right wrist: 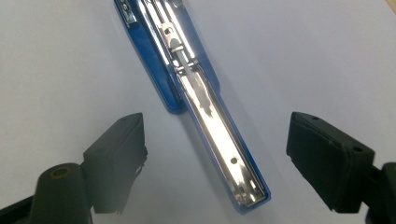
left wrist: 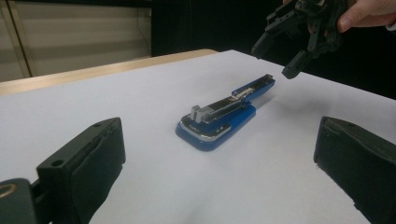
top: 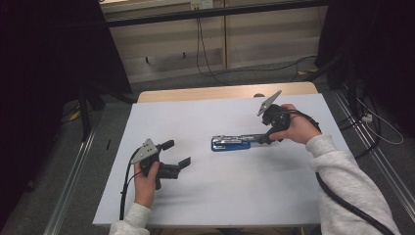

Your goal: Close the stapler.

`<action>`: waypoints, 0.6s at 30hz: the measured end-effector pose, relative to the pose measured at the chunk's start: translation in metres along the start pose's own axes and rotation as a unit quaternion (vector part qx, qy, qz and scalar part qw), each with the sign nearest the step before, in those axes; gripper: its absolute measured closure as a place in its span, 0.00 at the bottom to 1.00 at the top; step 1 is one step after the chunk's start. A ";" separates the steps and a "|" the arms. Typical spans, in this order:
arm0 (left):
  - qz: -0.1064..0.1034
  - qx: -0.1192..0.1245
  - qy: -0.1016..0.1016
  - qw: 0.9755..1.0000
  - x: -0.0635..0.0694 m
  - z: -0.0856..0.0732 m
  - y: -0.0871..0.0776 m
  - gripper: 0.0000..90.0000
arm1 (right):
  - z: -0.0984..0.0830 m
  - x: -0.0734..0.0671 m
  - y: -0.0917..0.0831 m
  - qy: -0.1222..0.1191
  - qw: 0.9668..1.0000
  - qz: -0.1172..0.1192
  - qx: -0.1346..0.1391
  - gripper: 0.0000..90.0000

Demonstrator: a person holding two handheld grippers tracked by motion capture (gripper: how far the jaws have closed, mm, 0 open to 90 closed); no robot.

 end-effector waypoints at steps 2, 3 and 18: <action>0.001 -0.001 0.000 1.000 0.000 0.000 0.002 0.02 | -0.002 0.000 0.000 0.003 1.000 -0.003 0.002 0.22; 0.000 -0.002 -0.002 1.000 0.000 0.000 0.004 0.02 | -0.005 -0.001 -0.001 0.007 1.000 -0.004 0.006 0.22; 0.008 -0.023 -0.003 1.000 0.000 0.002 0.029 0.02 | -0.033 0.000 -0.011 0.046 0.997 -0.043 0.036 0.27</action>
Point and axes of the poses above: each handheld gripper's, and its own axes: y roughly forward along the jaws, z roughly out of its top, x roughly to its right, the point moved 6 cm from there along y, roughly forward along the jaws, and after that the axes turned 1 degree about z, right-handed, at the moved point
